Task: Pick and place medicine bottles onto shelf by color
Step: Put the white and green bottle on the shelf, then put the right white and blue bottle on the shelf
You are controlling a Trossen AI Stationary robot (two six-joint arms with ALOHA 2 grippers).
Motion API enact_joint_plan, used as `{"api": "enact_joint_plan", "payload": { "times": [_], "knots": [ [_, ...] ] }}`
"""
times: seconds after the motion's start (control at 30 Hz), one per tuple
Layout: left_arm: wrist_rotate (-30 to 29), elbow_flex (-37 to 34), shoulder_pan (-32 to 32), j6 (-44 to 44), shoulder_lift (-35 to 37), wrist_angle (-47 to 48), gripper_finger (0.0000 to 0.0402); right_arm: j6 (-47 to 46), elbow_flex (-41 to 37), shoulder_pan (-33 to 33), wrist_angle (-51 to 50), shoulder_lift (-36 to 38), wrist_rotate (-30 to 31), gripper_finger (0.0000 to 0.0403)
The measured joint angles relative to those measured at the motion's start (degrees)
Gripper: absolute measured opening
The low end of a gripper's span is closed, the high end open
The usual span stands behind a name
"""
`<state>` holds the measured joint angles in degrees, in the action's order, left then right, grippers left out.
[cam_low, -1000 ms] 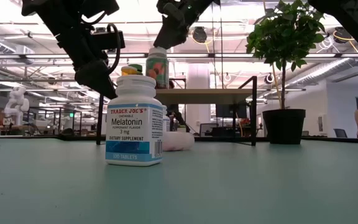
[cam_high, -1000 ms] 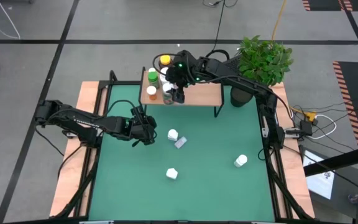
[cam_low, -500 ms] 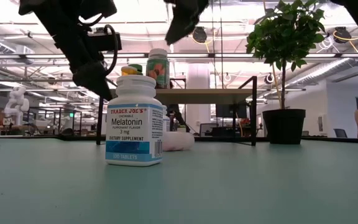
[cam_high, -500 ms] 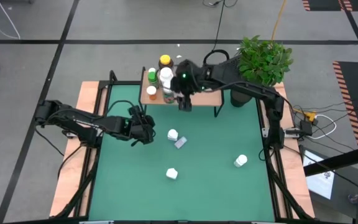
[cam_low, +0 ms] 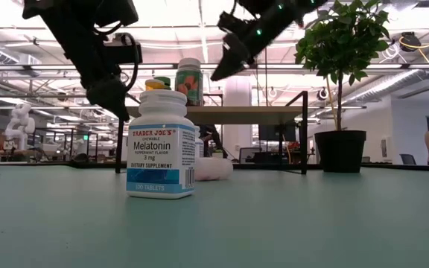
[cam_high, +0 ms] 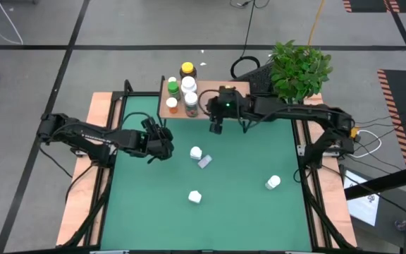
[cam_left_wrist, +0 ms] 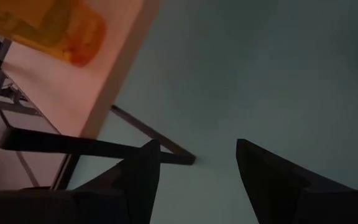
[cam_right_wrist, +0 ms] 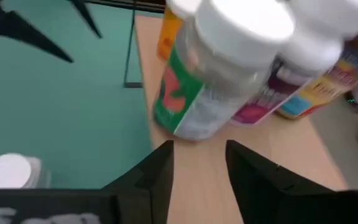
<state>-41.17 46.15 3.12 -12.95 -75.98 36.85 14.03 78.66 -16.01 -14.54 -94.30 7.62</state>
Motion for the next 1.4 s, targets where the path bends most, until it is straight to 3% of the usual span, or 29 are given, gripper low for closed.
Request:
{"api": "enact_joint_plan", "payload": {
  "times": [0.27,0.47,0.6,0.83,1.1,1.27,1.4],
  "knots": [
    [0.01,0.00,-2.18,0.00,0.01,-0.58,0.0211,-0.25,-2.91,-3.36,8.20,-4.78,-6.59,0.0099],
    [0.02,-0.04,-2.49,-0.21,0.00,-0.80,0.0211,-0.05,-2.87,-4.04,11.76,-5.94,-8.28,0.0094],
    [0.04,-0.04,-2.70,0.24,0.00,-2.51,0.0211,-1.69,-2.86,-4.68,15.36,-6.15,-13.26,0.0093],
    [0.07,-0.04,-2.71,-0.07,0.00,-2.38,0.0211,-2.91,-2.85,-5.79,16.69,-6.77,-13.55,0.0093],
    [0.09,-0.04,-2.59,-0.68,0.00,-1.42,0.0211,-4.67,-2.80,-3.78,8.62,-2.27,-13.59,0.0093],
    [0.11,-0.04,-2.58,-0.74,0.00,-1.40,0.0211,-7.18,-2.82,0.98,1.41,0.48,-13.07,0.0093],
    [0.09,-0.04,-2.32,-0.74,0.00,-1.41,0.0211,-8.83,-2.82,6.42,-4.80,2.00,-8.73,0.0093]
  ]
}}
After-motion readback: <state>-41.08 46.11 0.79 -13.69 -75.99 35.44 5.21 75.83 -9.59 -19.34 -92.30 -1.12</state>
